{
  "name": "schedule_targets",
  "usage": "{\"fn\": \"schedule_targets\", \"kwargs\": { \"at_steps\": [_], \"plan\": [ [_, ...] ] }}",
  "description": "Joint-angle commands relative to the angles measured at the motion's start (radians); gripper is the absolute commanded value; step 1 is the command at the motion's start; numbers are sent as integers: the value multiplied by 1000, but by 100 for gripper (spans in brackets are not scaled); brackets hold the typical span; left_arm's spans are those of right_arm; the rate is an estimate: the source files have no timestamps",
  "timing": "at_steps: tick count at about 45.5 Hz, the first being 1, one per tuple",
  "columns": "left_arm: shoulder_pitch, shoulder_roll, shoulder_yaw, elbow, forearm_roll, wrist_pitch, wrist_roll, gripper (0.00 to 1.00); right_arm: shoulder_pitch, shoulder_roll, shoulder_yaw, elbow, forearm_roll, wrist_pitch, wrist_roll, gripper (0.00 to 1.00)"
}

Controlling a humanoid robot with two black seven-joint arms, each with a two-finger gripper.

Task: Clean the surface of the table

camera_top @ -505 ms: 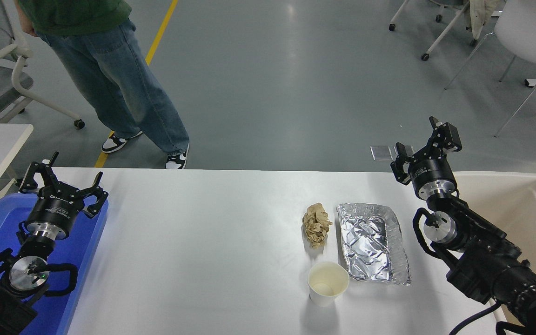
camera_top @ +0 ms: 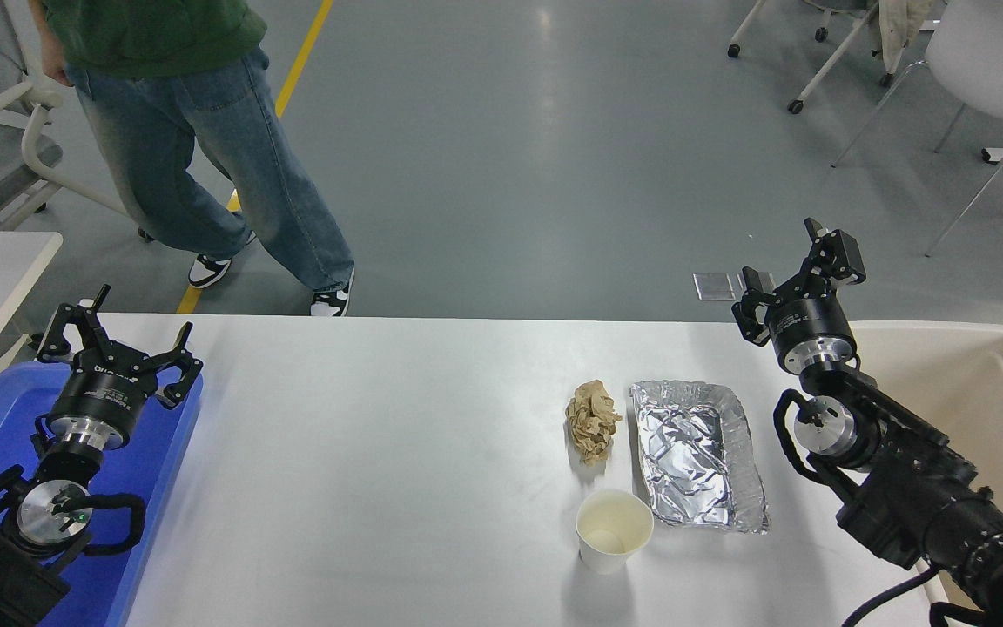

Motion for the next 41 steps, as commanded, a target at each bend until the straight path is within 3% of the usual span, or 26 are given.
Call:
{"fn": "schedule_targets", "kwargs": {
  "at_steps": [1,18,26,34,41],
  "plan": [
    [0,0,0,0,0,0,0,100,2,-2,0,5,1,3,0,100],
    [0,0,0,0,0,0,-1,100,-3,-2,-18,27,-1,6,46,100],
    [0,0,0,0,0,0,0,100,2,-24,-82,28,-14,10,23,100],
    [0,0,0,0,0,0,0,100,21,-55,-121,62,-13,-4,-121,100],
    [0,0,0,0,0,0,-1,100,31,-75,-121,83,-2,-1,-152,100]
  ]
}}
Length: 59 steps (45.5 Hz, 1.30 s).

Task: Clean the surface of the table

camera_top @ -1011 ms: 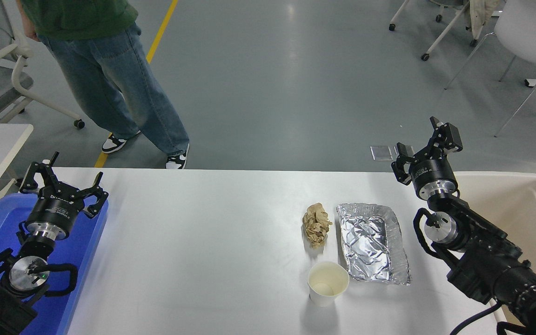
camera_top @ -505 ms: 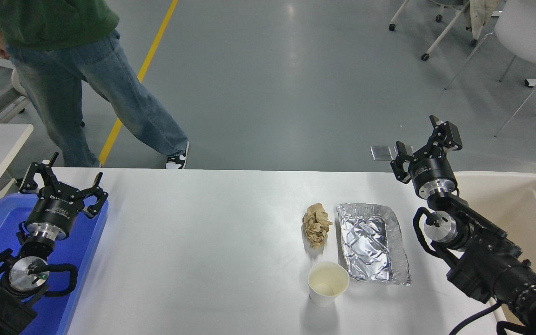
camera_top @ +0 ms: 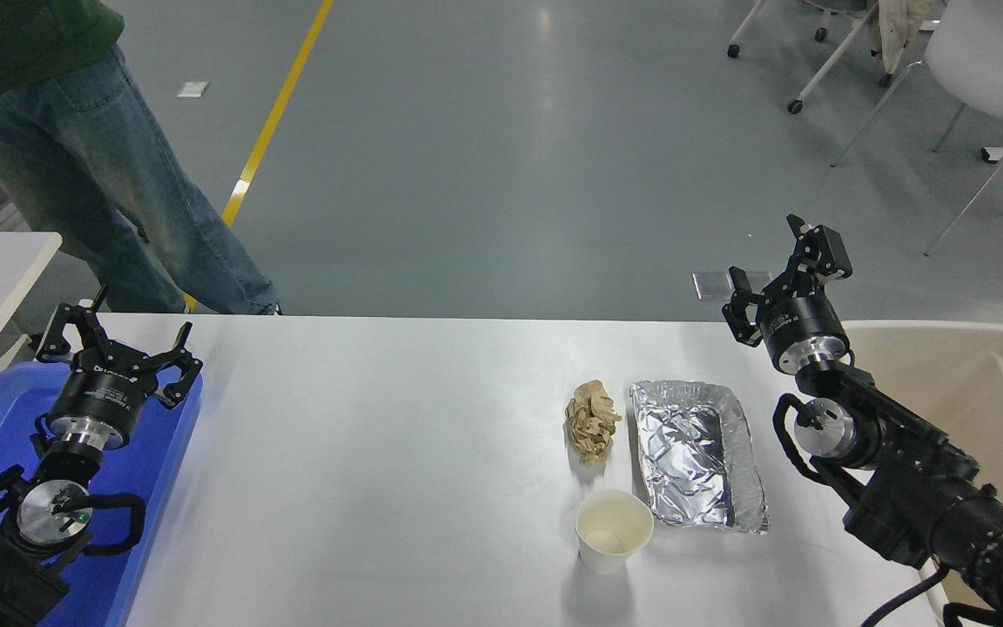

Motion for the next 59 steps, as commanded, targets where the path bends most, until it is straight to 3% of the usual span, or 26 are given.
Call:
{"fn": "schedule_targets", "kwargs": {
  "at_steps": [1,21,39,59],
  "plan": [
    [0,0,0,0,0,0,0,100,17,-34,-22,39,6,-2,-86,100],
    [0,0,0,0,0,0,0,100,-1,-289,-144,420,-49,67,-147,100],
    [0,0,0,0,0,0,-1,100,29,-503,-364,756,-338,63,-147,100],
    [0,0,0,0,0,0,0,100,264,-565,-691,888,-638,44,-198,100]
  ]
}}
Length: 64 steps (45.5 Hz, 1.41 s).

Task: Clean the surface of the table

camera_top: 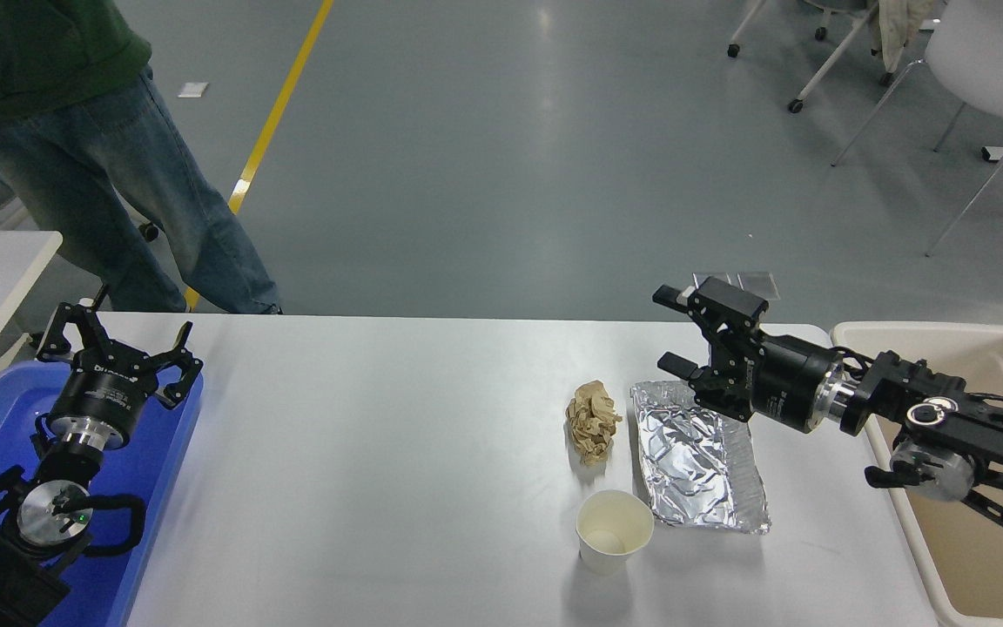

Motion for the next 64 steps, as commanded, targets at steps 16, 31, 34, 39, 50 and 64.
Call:
{"fn": "schedule_targets", "kwargs": {
  "at_steps": [16,31,34,39,50,64],
  "plan": [
    [0,0,0,0,0,0,0,100,141,-13,-200,113,-355,5,-156,100],
    [0,0,0,0,0,0,0,100,146,25,-261,113,-491,10,-171,100],
    [0,0,0,0,0,0,0,100,153,25,-269,111,-537,20,-173,100],
    [0,0,0,0,0,0,0,100,160,28,-274,107,-620,57,-174,100],
    [0,0,0,0,0,0,0,100,144,25,-278,105,-629,94,-180,100],
    [0,0,0,0,0,0,0,100,129,17,-294,82,-632,85,-196,100]
  ]
}}
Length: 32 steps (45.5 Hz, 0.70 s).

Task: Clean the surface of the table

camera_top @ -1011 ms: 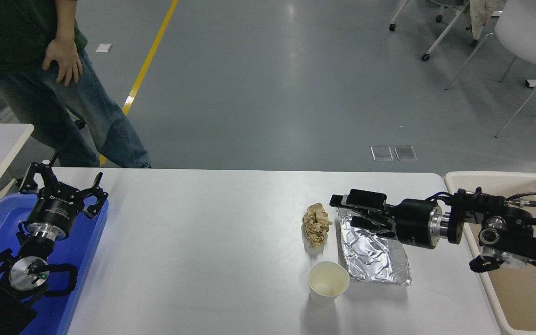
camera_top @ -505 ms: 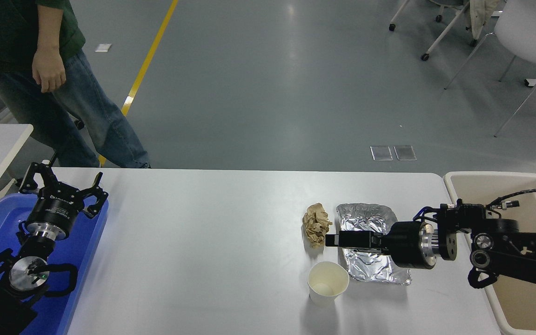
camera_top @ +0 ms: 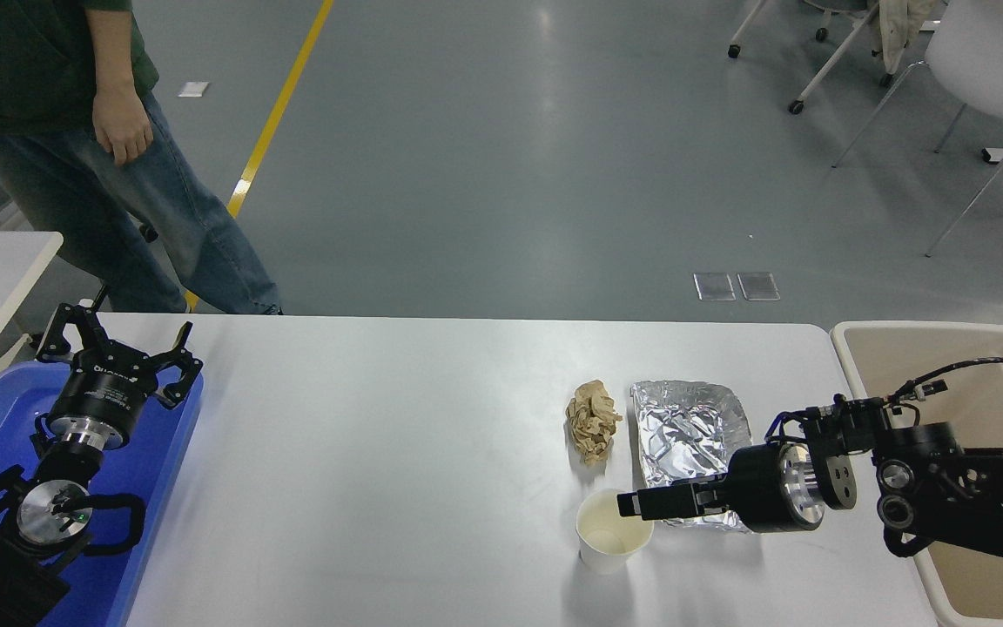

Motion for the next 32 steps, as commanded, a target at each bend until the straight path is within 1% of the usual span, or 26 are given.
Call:
{"fn": "schedule_targets", "kwargs": {
  "at_steps": [1,14,19,20,24,26,32],
  "plan": [
    [0,0,0,0,0,0,0,100,-4,-2,-9,-19,-12,12,-14,100],
    [0,0,0,0,0,0,0,100,-6,-22,8,-30,1,15,-5,100],
    [0,0,0,0,0,0,0,100,-7,-23,26,-6,2,9,-25,100],
    [0,0,0,0,0,0,0,100,-9,-23,30,2,2,9,-40,100],
    [0,0,0,0,0,0,0,100,-9,-31,34,40,25,10,-193,100],
    [0,0,0,0,0,0,0,100,-9,-43,39,56,46,9,-247,100],
    [0,0,0,0,0,0,0,100,23,-68,63,71,99,15,-274,100]
  ]
}}
